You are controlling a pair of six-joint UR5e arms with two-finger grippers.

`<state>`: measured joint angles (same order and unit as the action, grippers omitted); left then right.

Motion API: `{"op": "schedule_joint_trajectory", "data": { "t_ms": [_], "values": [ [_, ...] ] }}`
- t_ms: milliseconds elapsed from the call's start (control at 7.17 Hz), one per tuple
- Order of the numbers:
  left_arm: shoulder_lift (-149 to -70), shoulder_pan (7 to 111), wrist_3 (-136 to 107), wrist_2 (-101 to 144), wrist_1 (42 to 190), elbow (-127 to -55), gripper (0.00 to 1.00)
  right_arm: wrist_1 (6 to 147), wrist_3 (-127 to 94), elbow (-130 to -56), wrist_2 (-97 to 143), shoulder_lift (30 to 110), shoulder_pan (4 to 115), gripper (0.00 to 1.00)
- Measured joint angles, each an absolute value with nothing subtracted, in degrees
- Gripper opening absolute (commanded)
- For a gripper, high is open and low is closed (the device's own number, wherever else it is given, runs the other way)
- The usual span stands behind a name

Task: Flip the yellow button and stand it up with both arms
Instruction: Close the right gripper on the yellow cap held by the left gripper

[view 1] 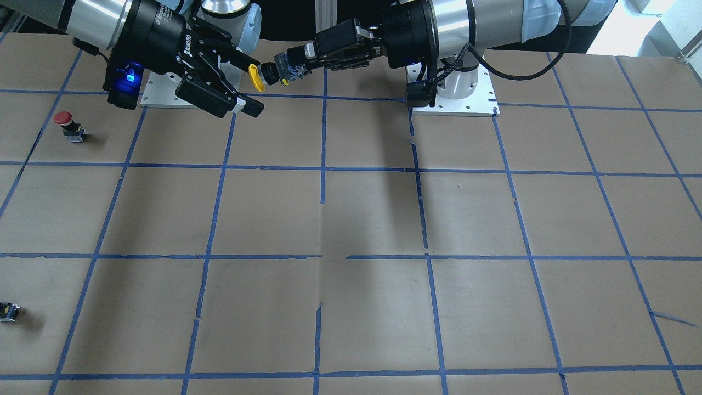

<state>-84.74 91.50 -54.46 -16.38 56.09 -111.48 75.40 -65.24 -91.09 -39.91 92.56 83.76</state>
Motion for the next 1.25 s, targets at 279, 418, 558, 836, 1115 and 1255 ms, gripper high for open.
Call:
{"op": "schedule_joint_trajectory", "data": {
  "t_ms": [279,418,558,836,1115,1255],
  "values": [
    [-84.3,91.5,-58.2,-21.4,55.2,-110.8,0.03,74.8,-65.2,-91.1,-39.8,92.7,83.8,0.85],
    [-84.1,91.6,-64.6,-26.3,52.6,-109.8,0.02,74.6,-65.2,-91.1,-39.6,92.8,83.8,0.85],
    [-83.8,91.9,-72.1,-30.4,49.8,-108.3,0.02,74.5,-65.1,-91.2,-39.4,92.9,83.8,0.88],
    [-82.1,94.0,-80.8,-36.5,48.0,-106.8,0.02,74.8,-65.1,-91.2,-39.0,92.9,83.9,0.91],
    [-81.2,97.0,-84.7,-39.8,47.8,-106.9,0.02,75.0,-65.1,-91.1,-38.9,92.9,84.0,0.93],
    [-81.1,97.6,-87.2,-40.0,47.7,-106.8,0.02,75.2,-65.1,-91.1,-38.7,92.9,83.9,0.93]
  ]
}}
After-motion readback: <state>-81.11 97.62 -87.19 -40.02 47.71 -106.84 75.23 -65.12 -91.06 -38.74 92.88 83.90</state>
